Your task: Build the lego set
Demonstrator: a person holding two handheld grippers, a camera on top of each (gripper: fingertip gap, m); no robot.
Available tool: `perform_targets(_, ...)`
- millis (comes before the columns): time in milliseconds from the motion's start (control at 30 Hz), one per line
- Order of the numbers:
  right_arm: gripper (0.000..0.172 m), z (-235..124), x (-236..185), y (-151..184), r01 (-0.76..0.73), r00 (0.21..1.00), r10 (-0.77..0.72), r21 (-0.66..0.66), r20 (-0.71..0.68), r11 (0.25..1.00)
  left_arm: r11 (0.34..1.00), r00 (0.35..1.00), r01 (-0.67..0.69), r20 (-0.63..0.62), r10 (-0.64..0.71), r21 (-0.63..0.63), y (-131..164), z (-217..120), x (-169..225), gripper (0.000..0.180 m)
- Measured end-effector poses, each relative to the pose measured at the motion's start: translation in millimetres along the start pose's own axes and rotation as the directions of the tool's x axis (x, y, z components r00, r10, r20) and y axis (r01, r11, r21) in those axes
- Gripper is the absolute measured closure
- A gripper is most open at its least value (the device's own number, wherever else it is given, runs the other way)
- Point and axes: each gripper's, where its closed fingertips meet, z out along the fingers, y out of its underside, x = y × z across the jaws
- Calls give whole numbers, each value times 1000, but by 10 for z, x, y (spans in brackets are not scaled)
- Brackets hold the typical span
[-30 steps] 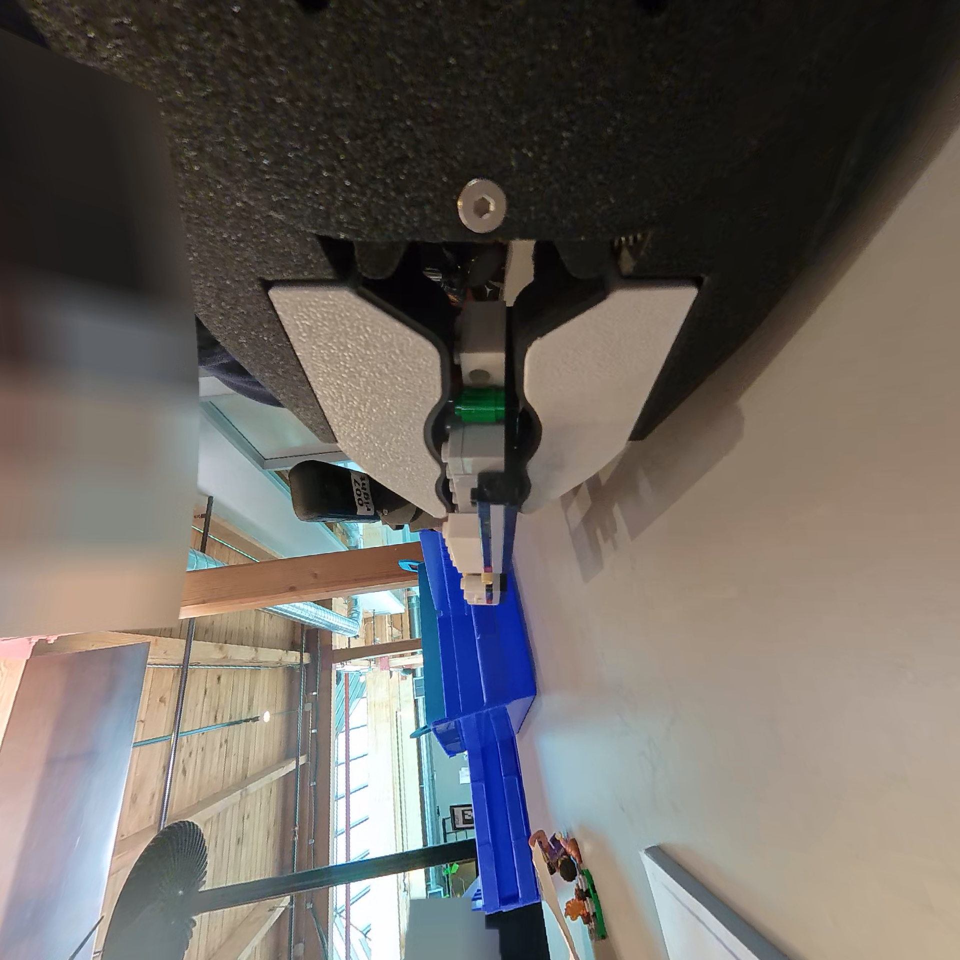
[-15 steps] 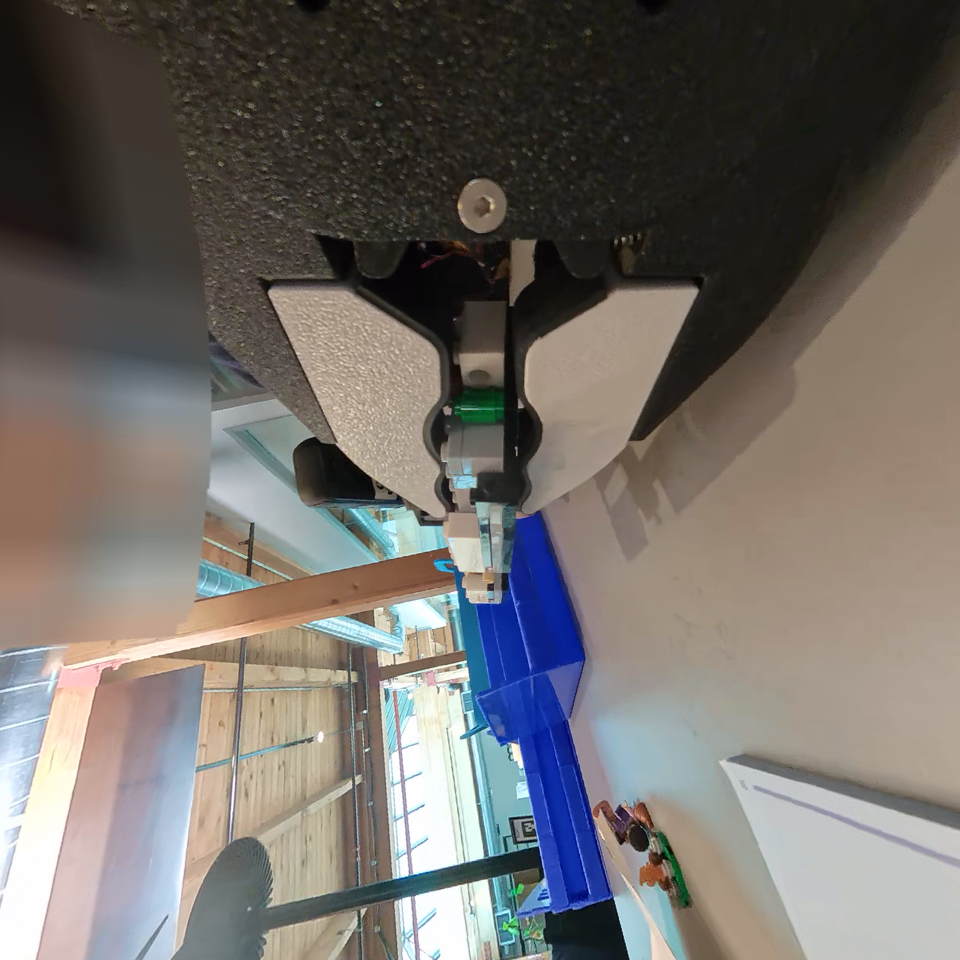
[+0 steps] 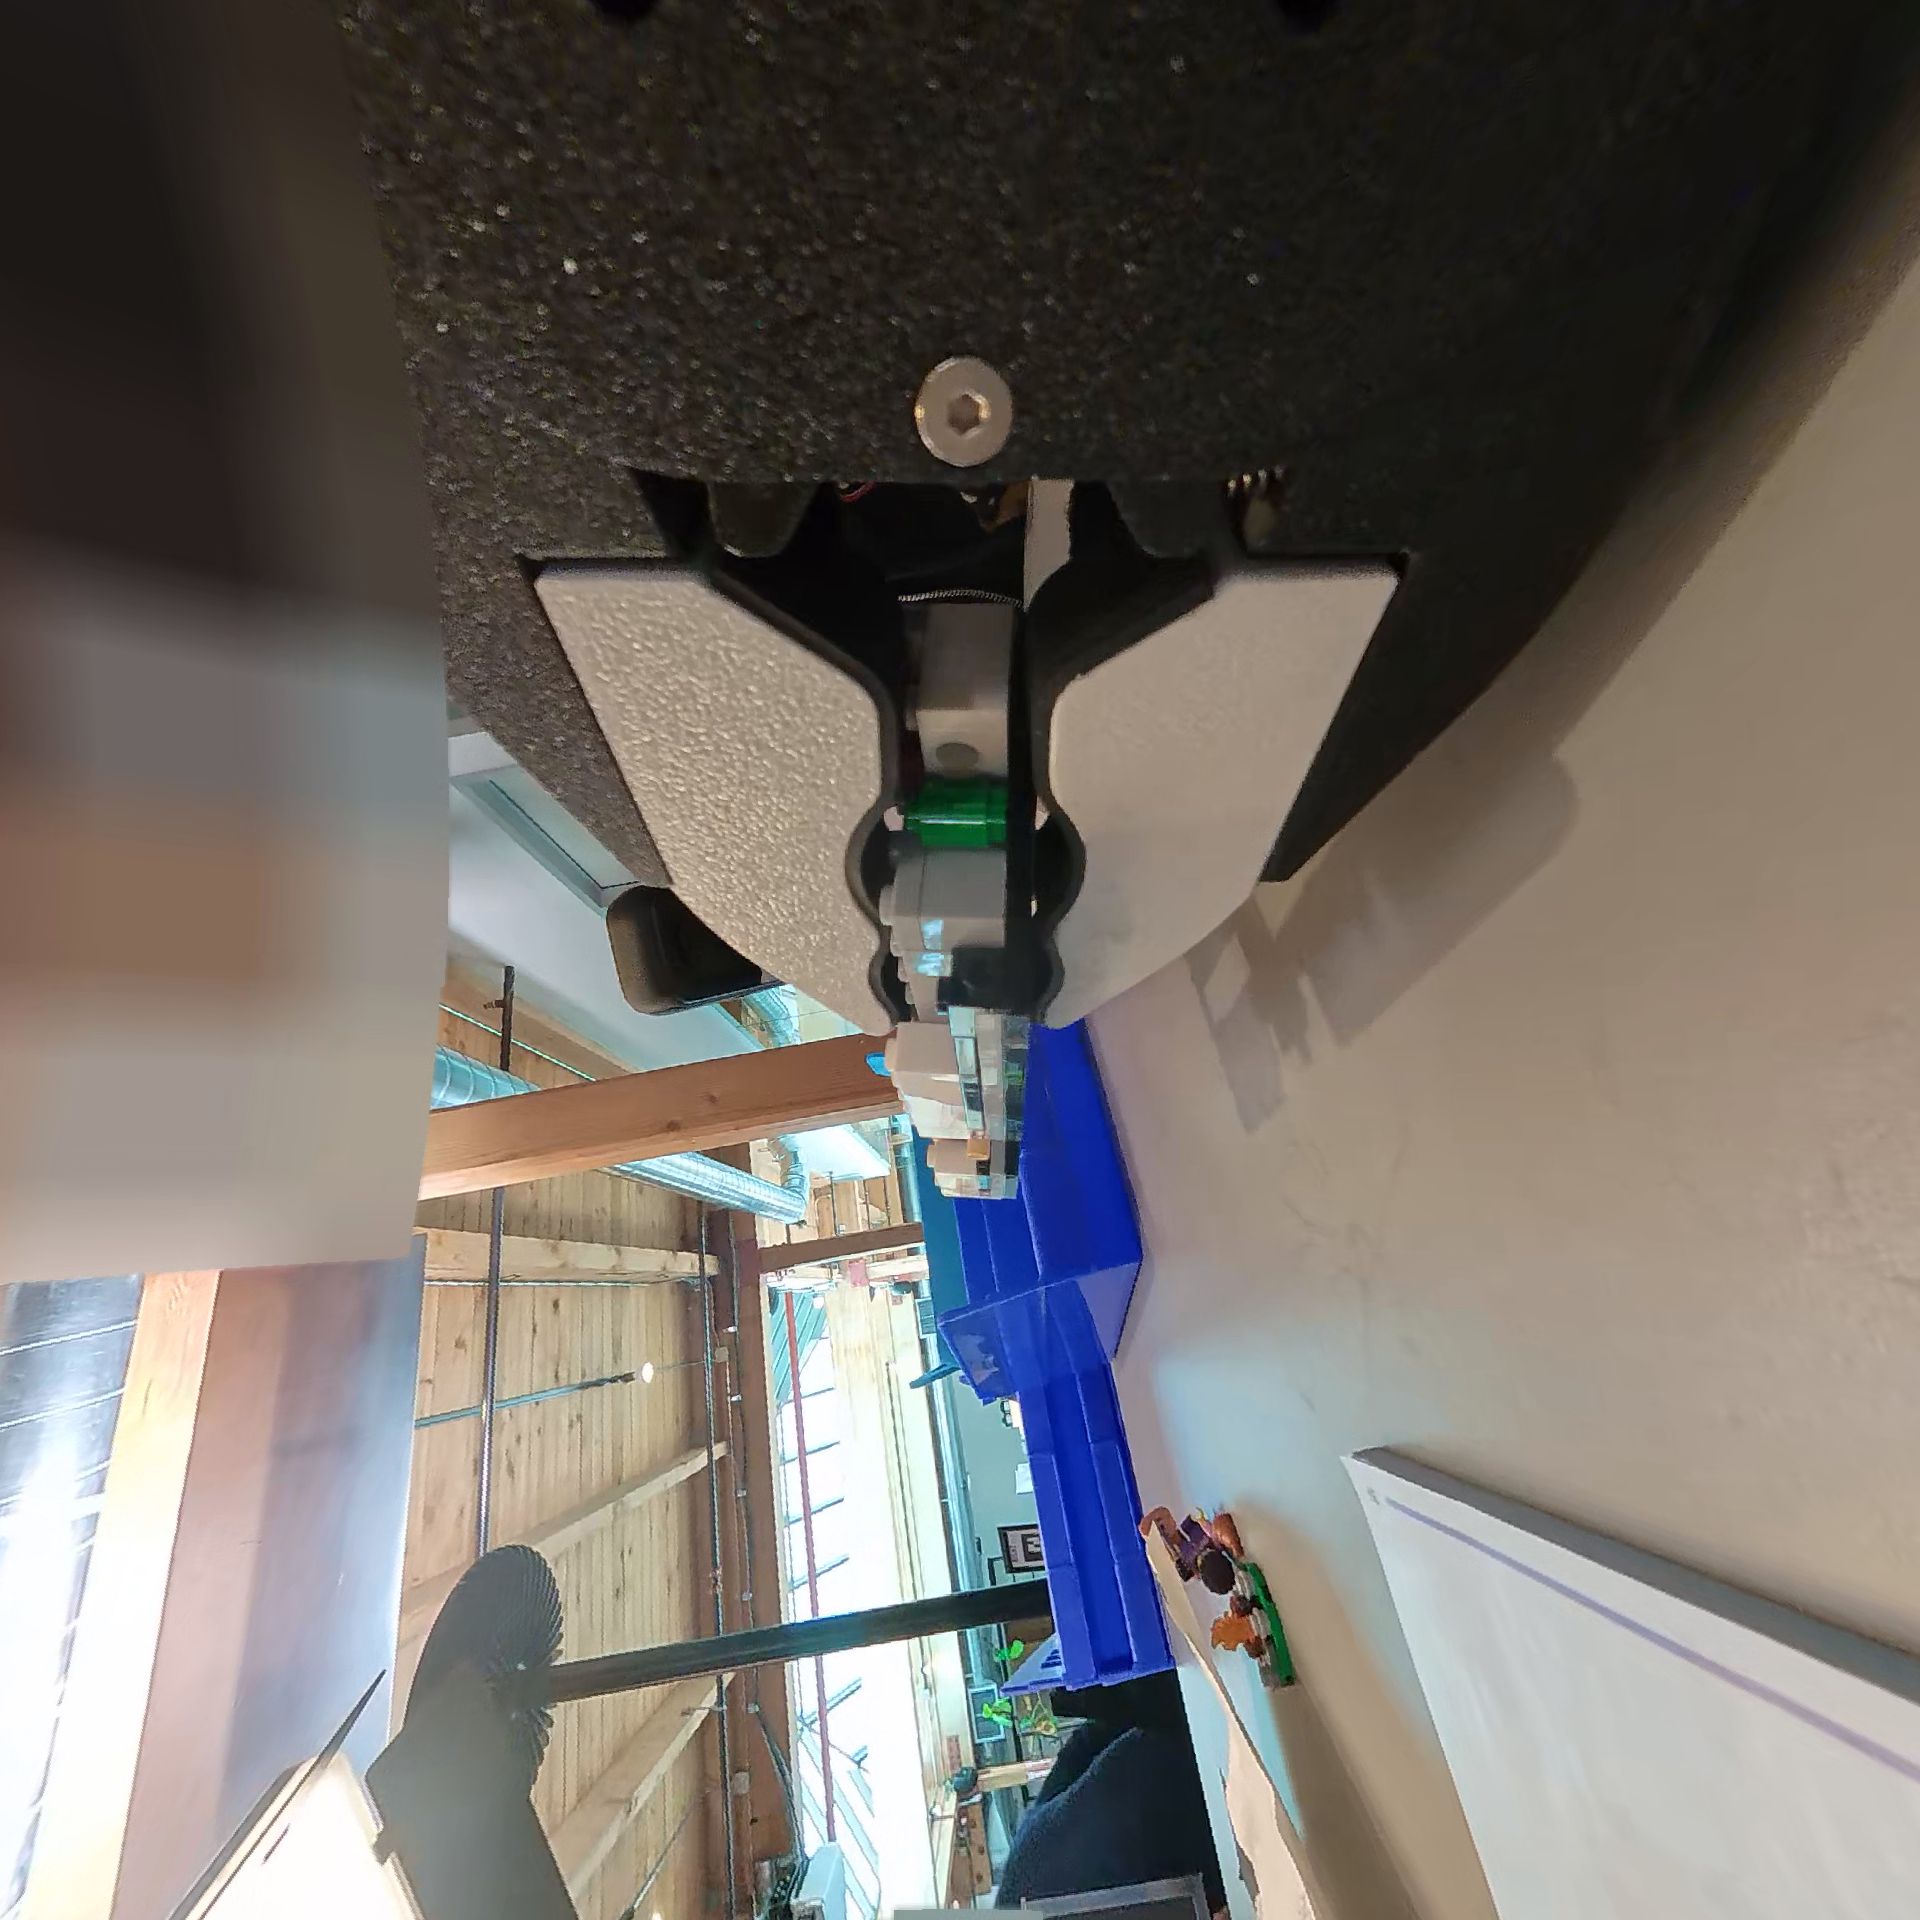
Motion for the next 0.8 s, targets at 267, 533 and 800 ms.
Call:
perform_targets(267, 154, -39, -93, 18, 15, 1000, -15, -8, 27, 1000, 1000, 1000, 0, 19, 0, 7, 4, -14, -20, 160)
perform_targets(533, 156, -15, -126, 75, 63, 997, -61, -45, 41, 997, 1000, 1000, 0, 11, 0, -2, 21, -15, -11, 159)
perform_targets(800, 162, 48, -158, 40, 91, 994, -87, -65, 65, 994, 1000, 1000, -2, 12, 2, -8, 32, -9, -10, 159)
